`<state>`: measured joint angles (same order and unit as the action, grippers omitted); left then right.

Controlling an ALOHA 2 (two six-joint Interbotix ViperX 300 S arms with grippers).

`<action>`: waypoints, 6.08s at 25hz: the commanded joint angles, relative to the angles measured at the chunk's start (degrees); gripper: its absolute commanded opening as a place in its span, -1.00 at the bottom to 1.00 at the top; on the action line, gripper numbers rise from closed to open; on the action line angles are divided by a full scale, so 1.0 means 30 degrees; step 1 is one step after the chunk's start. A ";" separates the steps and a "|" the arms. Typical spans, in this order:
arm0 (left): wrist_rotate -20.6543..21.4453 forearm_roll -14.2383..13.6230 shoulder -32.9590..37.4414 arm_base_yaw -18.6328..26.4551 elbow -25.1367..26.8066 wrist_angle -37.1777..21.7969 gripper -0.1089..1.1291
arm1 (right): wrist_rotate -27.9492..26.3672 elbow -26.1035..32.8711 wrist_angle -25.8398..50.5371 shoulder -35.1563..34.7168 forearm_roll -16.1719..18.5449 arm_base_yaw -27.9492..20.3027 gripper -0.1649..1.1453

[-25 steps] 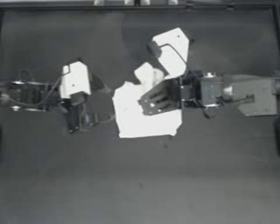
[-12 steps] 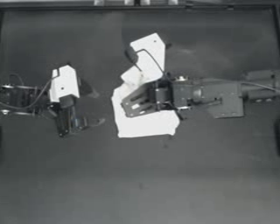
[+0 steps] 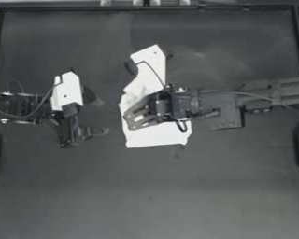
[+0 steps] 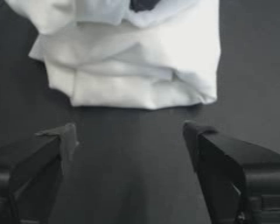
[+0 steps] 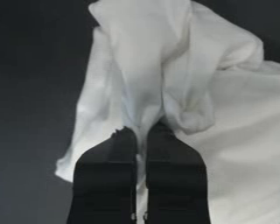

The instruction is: Fold shirt

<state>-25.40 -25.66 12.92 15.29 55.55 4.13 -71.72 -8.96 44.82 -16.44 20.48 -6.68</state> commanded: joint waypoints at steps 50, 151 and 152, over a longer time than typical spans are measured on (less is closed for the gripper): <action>0.0117 -0.0557 -0.5273 0.1611 -0.9316 -0.1113 0.81 | -0.0322 -1.1895 -1.1309 1.1104 0.7617 -0.0029 0.64; 0.0117 -0.0557 -0.1348 0.0117 -0.4629 0.3984 0.81 | 0.0908 -1.1279 -1.8750 0.7881 1.2393 -0.0850 0.40; 0.0117 -0.0557 -0.1260 0.0117 -0.4629 0.3984 0.81 | 0.1230 -1.1250 -1.9131 0.7881 1.2305 -0.0937 0.37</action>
<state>-25.05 -27.51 5.80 15.38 42.10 15.29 -69.08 -44.21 -10.72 5.54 57.74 -9.32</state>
